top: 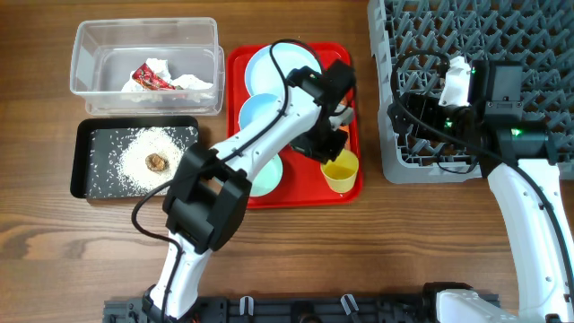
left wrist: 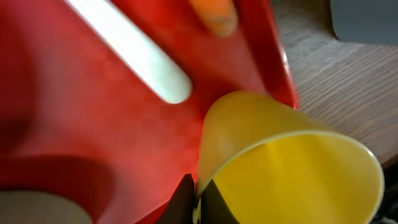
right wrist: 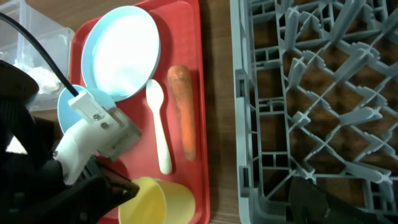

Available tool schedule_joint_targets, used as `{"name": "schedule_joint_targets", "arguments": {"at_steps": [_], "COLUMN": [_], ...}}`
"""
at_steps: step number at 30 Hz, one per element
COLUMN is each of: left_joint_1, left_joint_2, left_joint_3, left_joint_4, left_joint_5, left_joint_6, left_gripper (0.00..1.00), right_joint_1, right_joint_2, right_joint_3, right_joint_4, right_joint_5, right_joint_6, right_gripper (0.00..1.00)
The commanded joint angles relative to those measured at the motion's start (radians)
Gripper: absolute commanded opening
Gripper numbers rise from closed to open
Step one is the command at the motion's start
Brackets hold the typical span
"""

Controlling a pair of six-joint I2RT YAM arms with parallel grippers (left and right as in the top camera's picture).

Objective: Sort waste into correct bins and load items into the dishwasher rack
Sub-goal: 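Lift the yellow cup and hand it to the right gripper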

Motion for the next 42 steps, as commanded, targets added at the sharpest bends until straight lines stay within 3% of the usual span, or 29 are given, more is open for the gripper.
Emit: {"name": "schedule_joint_targets", "arguments": {"at_steps": [1,7,10,14,17,24,36,42], "left_joint_1": [0.120,0.328,0.411,0.454,0.457,0.457,0.403,0.401], "left_joint_2": [-0.109,-0.252,-0.260,-0.260,-0.260,-0.260,-0.260,-0.260], "left_joint_3": [0.008,0.008,0.008,0.008,0.008,0.008,0.008,0.008], "left_joint_4": [0.005,0.145,0.246,0.327,0.356,0.468,0.468,0.467], "left_joint_5": [0.149,0.593,0.871,1.041,1.057,1.184,1.137,1.137], "left_joint_6": [-0.021,-0.020,-0.021,-0.021,-0.021,-0.020,0.013,0.013], "left_gripper": [0.04,0.04,0.04,0.04,0.04,0.04,0.04,0.04], "right_joint_1": [-0.003,-0.003,-0.002,0.000,0.000,0.022,0.035,0.035], "right_joint_2": [-0.023,-0.021,-0.013,0.016,0.051,0.116,0.138,0.139], "right_joint_3": [0.026,0.025,0.025,0.022,0.022,0.021,0.022,0.022], "right_joint_4": [0.033,0.119,0.229,0.439,0.558,0.588,0.849,0.861], "right_joint_5": [-0.071,-0.262,-0.508,-0.769,-0.928,-0.963,-1.029,-1.033], "right_joint_6": [-0.013,-0.036,-0.097,-0.090,-0.072,-0.094,0.016,0.016], "right_gripper": [0.96,0.96,0.96,0.96,0.95,0.96,0.91,0.85]}}
